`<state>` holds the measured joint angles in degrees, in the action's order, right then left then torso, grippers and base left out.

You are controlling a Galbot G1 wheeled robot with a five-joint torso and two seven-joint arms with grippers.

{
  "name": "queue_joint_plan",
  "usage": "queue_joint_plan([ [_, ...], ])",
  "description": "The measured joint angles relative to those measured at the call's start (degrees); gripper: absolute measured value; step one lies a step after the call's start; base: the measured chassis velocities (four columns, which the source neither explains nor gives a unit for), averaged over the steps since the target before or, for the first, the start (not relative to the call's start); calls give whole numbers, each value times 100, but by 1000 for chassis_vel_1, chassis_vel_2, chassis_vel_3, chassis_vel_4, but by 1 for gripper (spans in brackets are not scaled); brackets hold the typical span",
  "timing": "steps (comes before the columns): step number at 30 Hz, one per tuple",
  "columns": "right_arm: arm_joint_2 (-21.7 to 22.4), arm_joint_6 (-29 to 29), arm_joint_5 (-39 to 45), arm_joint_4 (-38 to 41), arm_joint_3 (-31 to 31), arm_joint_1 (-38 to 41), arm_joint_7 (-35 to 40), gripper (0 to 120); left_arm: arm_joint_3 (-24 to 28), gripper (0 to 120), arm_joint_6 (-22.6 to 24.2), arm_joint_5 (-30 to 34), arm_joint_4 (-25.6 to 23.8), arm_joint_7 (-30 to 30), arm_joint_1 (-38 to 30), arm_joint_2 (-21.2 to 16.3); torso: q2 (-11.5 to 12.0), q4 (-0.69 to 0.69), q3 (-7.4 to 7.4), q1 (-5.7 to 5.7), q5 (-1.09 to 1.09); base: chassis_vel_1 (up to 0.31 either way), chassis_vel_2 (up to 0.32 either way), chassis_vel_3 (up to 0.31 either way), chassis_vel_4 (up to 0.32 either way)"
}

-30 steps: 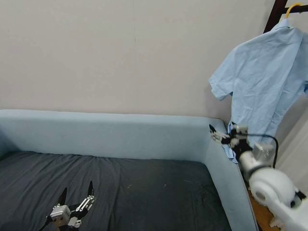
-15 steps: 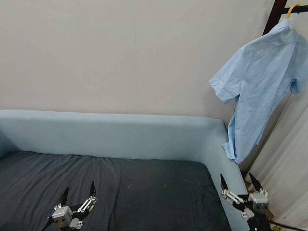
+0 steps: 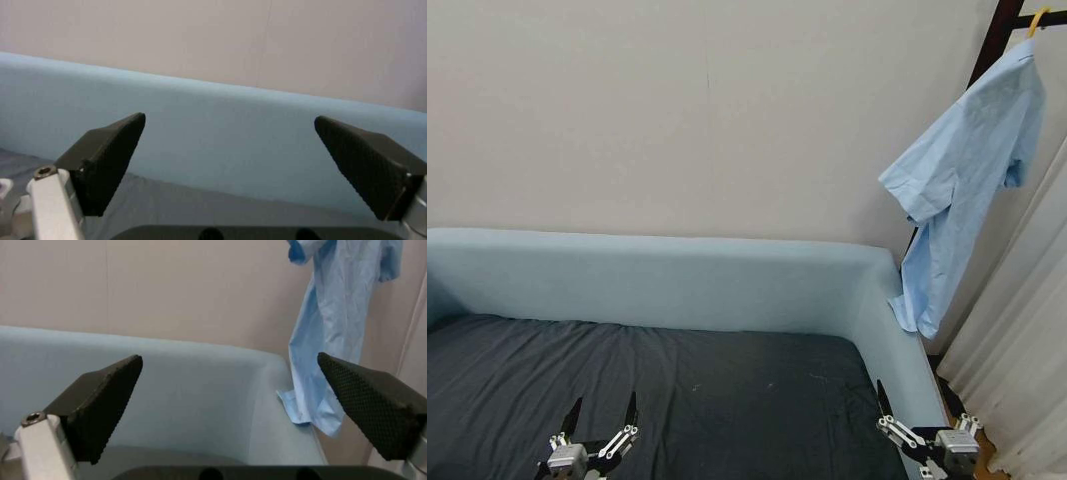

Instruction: Pick up the clothes from the sofa and hang them on the clothes hanger.

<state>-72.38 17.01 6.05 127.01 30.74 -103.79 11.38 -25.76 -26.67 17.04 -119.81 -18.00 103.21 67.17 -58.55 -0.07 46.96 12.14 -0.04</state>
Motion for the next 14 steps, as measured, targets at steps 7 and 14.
queue_joint_plan([
  [7, 10, -21, 7, 0, -10, 20, 13, 100, 5, 100, 0, -4, 0, 0, -3, 5, 0, 0, 0, 0, 0, 0, 0, 0, 0],
  [14, 18, -36, 19, 0, -13, 30, 20, 100, 5, 100, 0, -4, 0, 0, -5, 6, 0, 0, 0, 0, 0, 0, 0, 0, 0],
])
